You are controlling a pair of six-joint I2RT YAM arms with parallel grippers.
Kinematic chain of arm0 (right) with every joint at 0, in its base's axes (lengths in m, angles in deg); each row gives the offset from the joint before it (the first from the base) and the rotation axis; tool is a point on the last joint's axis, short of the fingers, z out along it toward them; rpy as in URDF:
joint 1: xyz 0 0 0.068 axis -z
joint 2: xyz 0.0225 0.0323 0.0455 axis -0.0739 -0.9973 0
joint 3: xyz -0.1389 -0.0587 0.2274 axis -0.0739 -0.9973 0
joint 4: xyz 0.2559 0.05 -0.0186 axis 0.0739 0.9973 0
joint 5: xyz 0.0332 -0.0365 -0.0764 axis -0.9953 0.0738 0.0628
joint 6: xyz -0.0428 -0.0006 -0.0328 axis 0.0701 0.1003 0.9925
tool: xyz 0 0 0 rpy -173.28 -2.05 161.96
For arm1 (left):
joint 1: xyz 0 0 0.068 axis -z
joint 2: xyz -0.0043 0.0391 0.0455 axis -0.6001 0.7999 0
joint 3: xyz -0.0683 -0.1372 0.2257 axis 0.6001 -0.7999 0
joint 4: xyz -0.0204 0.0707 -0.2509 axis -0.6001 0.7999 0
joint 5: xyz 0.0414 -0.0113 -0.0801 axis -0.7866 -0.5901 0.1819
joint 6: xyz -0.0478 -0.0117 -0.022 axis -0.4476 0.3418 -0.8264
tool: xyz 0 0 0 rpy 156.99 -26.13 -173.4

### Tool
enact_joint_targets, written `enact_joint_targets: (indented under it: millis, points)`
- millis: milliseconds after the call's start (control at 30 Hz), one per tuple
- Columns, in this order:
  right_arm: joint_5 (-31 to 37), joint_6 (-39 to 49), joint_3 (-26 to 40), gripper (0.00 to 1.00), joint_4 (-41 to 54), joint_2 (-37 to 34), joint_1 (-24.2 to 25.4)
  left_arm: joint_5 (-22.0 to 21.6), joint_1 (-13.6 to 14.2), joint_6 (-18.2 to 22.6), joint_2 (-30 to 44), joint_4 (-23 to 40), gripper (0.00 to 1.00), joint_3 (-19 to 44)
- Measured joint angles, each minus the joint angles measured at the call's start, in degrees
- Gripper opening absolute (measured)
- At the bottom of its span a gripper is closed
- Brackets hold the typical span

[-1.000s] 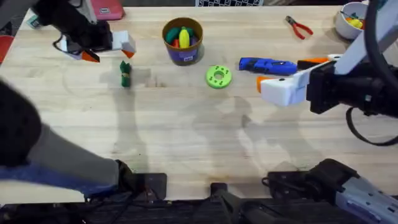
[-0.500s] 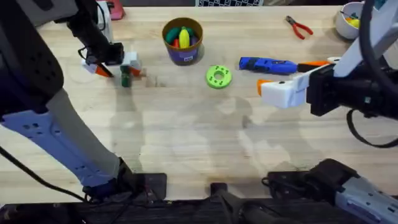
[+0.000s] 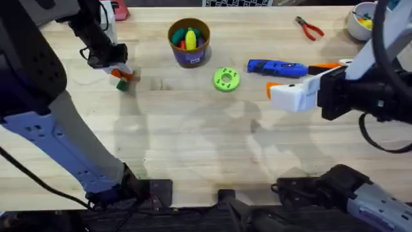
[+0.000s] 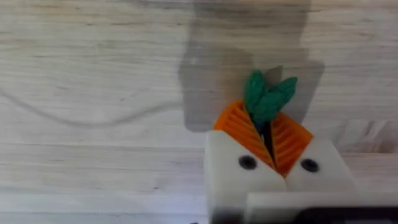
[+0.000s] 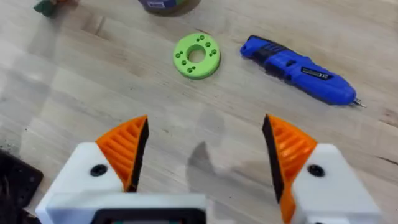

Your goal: Pick up the gripper from the table and insert it into the empty holder that is missing its gripper. Then pick up a screw, insert it into the mounting hole, and use the screwdriver to tighten it. Finally, clean up the table by picking up the vegetable and placing it into the bucket.

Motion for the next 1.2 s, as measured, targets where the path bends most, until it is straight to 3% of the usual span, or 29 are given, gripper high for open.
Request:
enact_joint_targets:
  millis: [233, 367, 567, 800, 1000, 1200]
  points:
    - [0.00, 0.00, 0.00, 0.994, 0.00, 0.00, 0.00, 3.72, 0.22, -0.16, 0.74, 2.62, 0.022, 6.57]
    - [0.02, 0.00, 0.00, 0.994, 0.00, 0.00, 0.00, 4.60, 1.83, -0.30, -2.00, 5.40, 0.022, 12.29]
    - [0.02, 0.02, 0.00, 0.993, 0.00, 0.00, 0.00, 5.12, 8.97, -1.22, -7.38, 11.04, 0.022, 21.01]
    - [0.01, 0.00, 0.00, 0.994, 0.00, 0.00, 0.00, 5.91, 18.78, -4.26, -7.84, 6.92, 0.022, 22.61]
    - [0.02, 0.00, 0.00, 0.992, 0.00, 0.00, 0.00, 5.89, 24.08, -6.51, -5.69, 1.39, 0.022, 22.61]
    - [0.02, 0.00, 0.00, 0.993, 0.00, 0.00, 0.00, 5.54, 26.88, -7.25, -2.55, -0.43, 0.022, 22.61]
